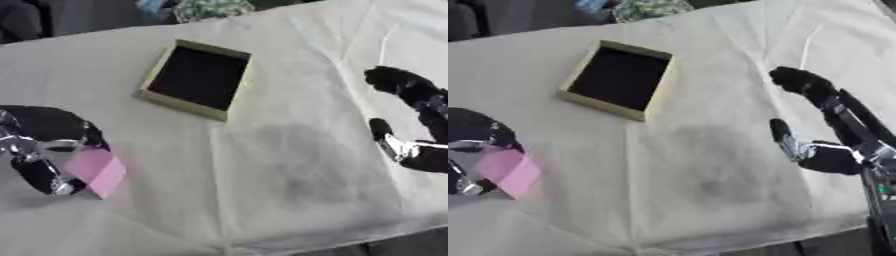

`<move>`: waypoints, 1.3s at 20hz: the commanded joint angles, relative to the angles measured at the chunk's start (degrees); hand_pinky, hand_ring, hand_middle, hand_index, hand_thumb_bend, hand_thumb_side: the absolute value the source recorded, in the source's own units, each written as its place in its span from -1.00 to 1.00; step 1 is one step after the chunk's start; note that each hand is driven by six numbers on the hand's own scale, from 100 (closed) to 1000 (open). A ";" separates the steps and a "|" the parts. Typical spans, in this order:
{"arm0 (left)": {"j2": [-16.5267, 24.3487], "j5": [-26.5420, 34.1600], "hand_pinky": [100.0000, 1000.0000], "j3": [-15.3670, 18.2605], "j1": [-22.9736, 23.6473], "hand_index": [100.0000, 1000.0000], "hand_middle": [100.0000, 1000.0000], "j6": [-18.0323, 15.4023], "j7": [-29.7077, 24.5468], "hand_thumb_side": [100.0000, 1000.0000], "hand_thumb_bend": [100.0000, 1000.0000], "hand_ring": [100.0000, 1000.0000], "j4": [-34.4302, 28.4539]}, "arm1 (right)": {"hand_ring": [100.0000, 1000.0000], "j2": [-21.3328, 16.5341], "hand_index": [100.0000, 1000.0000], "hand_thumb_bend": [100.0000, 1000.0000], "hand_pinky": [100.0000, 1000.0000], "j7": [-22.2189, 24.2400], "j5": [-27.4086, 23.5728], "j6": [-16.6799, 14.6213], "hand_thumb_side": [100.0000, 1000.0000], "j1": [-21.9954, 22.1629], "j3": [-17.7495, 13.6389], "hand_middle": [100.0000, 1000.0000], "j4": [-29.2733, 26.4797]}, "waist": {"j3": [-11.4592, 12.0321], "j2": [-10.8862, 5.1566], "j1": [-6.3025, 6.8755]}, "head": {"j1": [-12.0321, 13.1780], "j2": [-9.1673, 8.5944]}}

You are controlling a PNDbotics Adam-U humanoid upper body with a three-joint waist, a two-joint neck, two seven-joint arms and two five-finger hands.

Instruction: Pick up objects on the table and place them in the box.

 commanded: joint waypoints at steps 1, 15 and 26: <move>2.01 0.70 0.64 1.69 -1.04 0.31 -0.08 0.60 -0.07 -0.46 -1.00 0.52 -1.66 | 0.83 -1.20 0.98 -0.92 0.84 0.05 -0.31 0.07 -0.45 -0.40 -0.19 0.78 -0.68 | 0.04 -0.88 -0.04 | -0.14 -0.32; -9.13 -8.38 0.67 3.60 -20.94 0.35 -0.05 1.76 4.12 -0.41 -0.95 0.55 16.37 | 0.83 -1.21 0.98 -0.94 0.84 1.12 -1.33 0.21 -0.44 -0.80 0.74 0.77 -0.71 | -2.03 -1.06 0.94 | -0.53 -1.12; -21.86 -21.62 0.66 6.92 -29.03 0.40 0.01 2.93 18.55 -0.37 -0.85 0.56 34.71 | 0.83 -1.35 0.98 -0.95 0.84 3.02 -3.45 0.33 -0.43 -2.06 2.10 0.77 -0.92 | -5.52 0.02 1.69 | 0.85 -2.37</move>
